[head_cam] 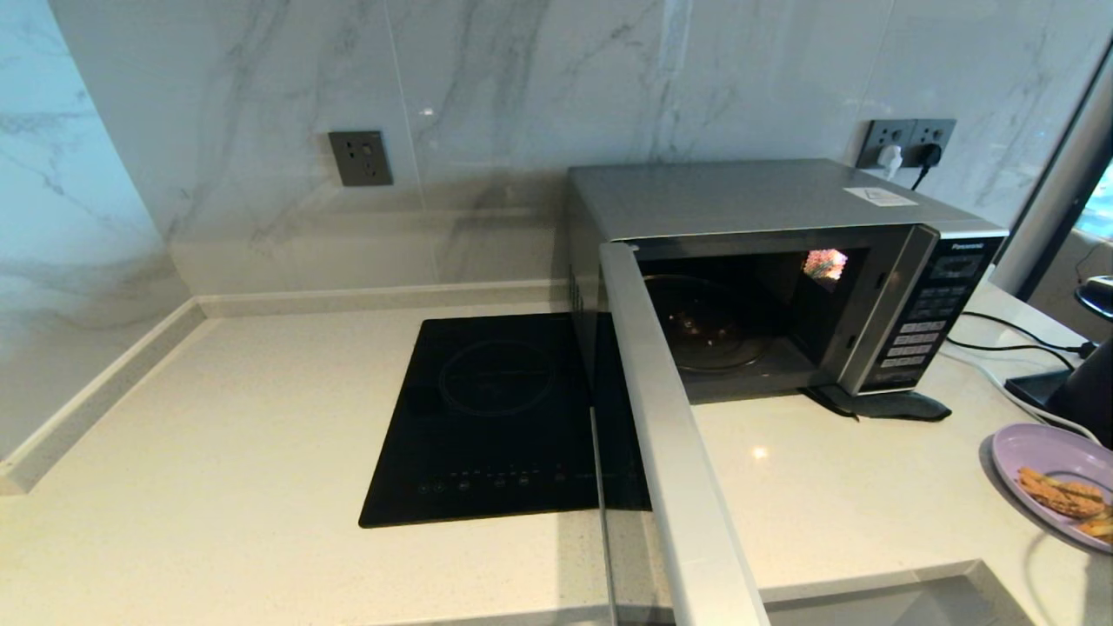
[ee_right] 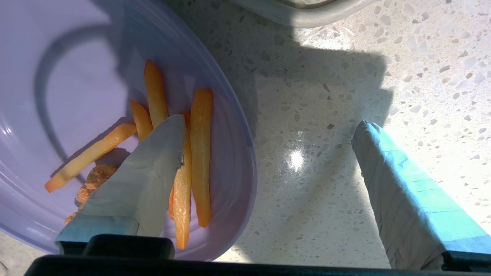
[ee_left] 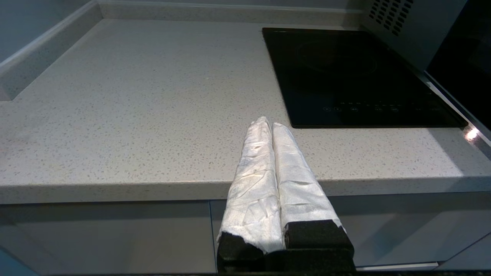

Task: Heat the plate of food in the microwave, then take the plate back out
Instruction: Put the plate in the microwave oven

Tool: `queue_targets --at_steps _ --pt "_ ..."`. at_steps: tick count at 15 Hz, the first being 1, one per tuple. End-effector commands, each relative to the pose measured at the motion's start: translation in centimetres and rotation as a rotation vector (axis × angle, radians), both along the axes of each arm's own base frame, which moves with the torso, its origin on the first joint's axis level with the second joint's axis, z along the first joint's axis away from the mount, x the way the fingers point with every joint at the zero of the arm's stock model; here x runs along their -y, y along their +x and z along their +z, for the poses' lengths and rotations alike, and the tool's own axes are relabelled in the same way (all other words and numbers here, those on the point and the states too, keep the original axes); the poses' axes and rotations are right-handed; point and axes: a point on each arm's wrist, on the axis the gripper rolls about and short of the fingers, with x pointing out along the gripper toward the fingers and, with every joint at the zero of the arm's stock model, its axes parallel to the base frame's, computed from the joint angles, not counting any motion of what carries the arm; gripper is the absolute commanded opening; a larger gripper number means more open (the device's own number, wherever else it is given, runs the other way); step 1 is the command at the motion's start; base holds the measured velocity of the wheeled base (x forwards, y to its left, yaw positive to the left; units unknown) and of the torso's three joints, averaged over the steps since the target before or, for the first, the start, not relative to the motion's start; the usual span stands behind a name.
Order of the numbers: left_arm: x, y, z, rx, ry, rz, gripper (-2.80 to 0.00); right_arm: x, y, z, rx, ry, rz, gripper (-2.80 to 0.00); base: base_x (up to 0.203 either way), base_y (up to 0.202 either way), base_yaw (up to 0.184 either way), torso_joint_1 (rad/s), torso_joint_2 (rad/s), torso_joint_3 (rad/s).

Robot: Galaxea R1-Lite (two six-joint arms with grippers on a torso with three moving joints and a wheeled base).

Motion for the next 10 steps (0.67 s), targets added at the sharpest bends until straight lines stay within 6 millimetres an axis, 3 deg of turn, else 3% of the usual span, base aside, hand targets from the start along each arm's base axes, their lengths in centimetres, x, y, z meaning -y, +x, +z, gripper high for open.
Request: queue_targets --at_steps 1,3,4,10 --pt "0.00 0.01 0.01 -0.001 -0.001 0.001 -2.80 0.03 0.02 -0.39 -0.009 0.011 -0.003 0.00 0.000 0.000 0.000 0.000 0.00 0.000" --pt "0.00 0.01 0.01 -0.001 -0.001 0.001 -2.80 0.08 0.07 -0.27 -0.005 0.008 -0.003 0.00 0.000 0.000 0.000 0.000 0.00 0.000" --pt "0.00 0.01 0.01 -0.001 -0.001 0.001 -2.80 0.11 0.09 -0.17 -0.002 0.005 -0.003 -2.80 0.000 0.000 0.000 0.000 0.00 0.000" --pt "0.00 0.01 0.01 -0.001 -0.001 0.001 -2.80 0.21 0.19 0.02 0.006 0.000 -0.002 -2.80 0.000 0.000 0.000 0.000 0.00 0.000"
